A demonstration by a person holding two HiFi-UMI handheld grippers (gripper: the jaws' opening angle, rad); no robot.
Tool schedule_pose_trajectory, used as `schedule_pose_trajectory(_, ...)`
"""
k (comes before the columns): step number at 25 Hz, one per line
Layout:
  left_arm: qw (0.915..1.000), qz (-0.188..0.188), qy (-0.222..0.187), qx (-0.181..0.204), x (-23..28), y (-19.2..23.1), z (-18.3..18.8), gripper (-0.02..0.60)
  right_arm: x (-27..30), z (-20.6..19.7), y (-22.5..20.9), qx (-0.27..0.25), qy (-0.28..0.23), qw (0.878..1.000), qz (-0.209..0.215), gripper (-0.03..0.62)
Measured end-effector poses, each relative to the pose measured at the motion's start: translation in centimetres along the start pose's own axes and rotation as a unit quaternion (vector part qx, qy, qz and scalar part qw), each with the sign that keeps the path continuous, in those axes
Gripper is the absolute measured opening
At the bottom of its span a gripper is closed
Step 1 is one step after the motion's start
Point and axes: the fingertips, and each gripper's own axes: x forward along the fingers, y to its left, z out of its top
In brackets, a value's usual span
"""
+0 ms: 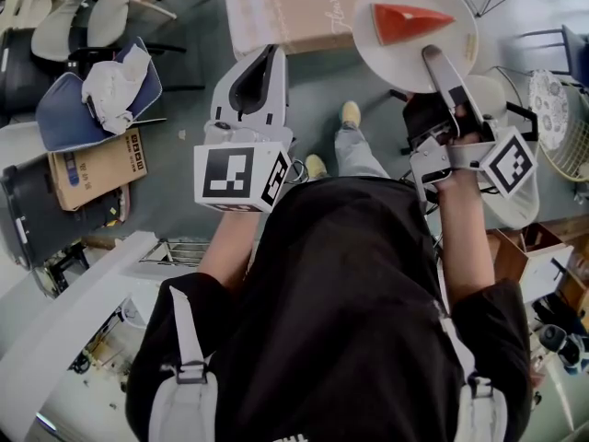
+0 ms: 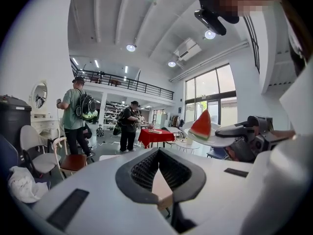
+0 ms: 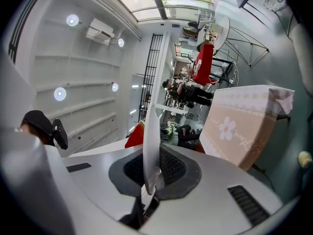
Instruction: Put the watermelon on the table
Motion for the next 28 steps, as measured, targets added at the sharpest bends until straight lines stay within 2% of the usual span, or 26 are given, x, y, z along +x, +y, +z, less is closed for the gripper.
schedule_pose_trajectory(17, 0.9996, 0.022, 0.015, -0.010, 8.8, 2.6, 2.1, 0.009, 8.5, 5.4, -2.7, 0.011, 0.036, 0.999, 0.005, 0.025)
schedule_pose_trajectory(28, 0.9994, 0.029, 0.019, -0.005, 11.1, 2.2, 2.2, 0.009, 9.8, 6.8, -4.3, 0.019, 0.050, 0.998, 0.009, 0.025)
